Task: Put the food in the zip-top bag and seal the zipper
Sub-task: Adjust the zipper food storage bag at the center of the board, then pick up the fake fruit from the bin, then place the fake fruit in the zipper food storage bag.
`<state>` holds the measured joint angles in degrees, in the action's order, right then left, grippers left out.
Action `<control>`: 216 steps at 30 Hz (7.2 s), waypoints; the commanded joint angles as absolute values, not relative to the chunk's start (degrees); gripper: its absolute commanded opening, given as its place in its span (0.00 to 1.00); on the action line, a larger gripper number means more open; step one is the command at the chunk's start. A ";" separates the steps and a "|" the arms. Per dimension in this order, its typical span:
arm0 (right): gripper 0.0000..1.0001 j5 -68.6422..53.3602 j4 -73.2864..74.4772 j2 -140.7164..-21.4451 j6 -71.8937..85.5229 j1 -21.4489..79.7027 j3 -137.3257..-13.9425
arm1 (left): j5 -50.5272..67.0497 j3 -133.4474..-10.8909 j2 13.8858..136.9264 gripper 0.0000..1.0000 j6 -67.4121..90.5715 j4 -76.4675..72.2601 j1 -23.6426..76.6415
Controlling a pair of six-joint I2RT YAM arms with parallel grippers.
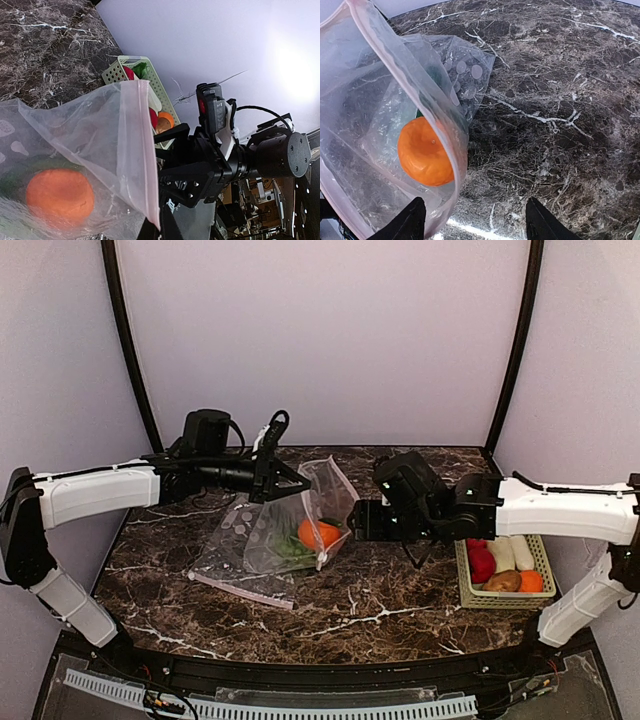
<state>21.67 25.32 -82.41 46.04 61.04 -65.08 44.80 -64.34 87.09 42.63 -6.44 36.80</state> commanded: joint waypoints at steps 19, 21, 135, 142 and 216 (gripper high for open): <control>0.00 6.95 25.20 -85.84 34.98 58.80 -91.34 | 43.55 -79.40 83.86 0.01 34.43 9.70 33.93; 0.00 6.77 25.12 -86.18 34.54 58.84 -92.28 | 43.43 -80.91 83.08 0.01 33.92 11.38 33.18; 0.60 3.82 43.73 -56.16 46.92 13.76 -37.50 | 50.82 -59.27 84.84 0.01 17.19 -3.51 31.90; 0.59 5.30 47.64 -48.28 45.89 13.76 -42.30 | 52.30 -59.50 84.37 0.01 15.36 -2.58 33.30; 0.60 23.28 19.81 -94.82 39.92 64.76 -78.36 | 63.02 -57.70 85.66 0.01 23.14 -13.45 38.45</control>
<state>25.98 23.73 -93.51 38.44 66.46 -77.14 60.66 -58.76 88.05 21.98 -10.79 38.63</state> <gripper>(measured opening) 0.598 0.008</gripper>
